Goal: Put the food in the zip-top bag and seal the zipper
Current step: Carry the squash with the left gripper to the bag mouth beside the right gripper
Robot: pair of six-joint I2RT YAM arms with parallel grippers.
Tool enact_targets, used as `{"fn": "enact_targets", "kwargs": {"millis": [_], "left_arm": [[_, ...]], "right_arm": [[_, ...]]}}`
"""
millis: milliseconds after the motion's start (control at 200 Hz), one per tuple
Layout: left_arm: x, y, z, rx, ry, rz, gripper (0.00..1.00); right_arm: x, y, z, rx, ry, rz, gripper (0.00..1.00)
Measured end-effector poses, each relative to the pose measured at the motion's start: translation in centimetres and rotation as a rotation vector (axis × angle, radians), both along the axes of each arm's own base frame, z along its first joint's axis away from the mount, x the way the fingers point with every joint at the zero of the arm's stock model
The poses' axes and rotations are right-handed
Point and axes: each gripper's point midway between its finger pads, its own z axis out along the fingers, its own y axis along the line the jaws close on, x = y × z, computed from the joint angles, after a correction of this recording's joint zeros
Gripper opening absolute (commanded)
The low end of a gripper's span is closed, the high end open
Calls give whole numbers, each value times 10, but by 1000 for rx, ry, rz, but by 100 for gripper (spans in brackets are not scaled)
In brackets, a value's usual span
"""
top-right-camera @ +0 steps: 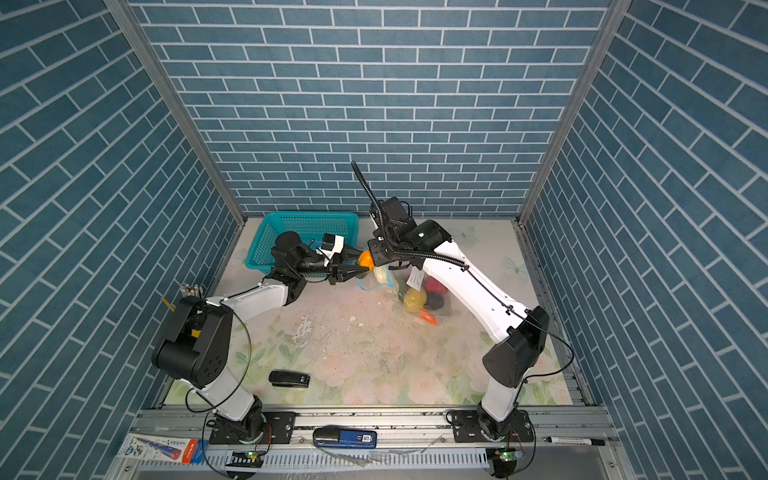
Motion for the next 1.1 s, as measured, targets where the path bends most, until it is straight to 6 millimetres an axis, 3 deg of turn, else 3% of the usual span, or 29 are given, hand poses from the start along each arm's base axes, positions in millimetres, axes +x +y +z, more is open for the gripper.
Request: {"fn": "enact_targets", "kwargs": {"millis": [250,690,1100], "left_arm": [[2,-2,-5,1,20,-8,24],[9,-5,-36,84,79,0,25],[0,-12,-66,261,79,-21,37]], "right_arm": [[0,0,-2,0,1,1,0],[1,1,-1,5,-3,1,0],[0,3,-1,15,0,9,0]]}}
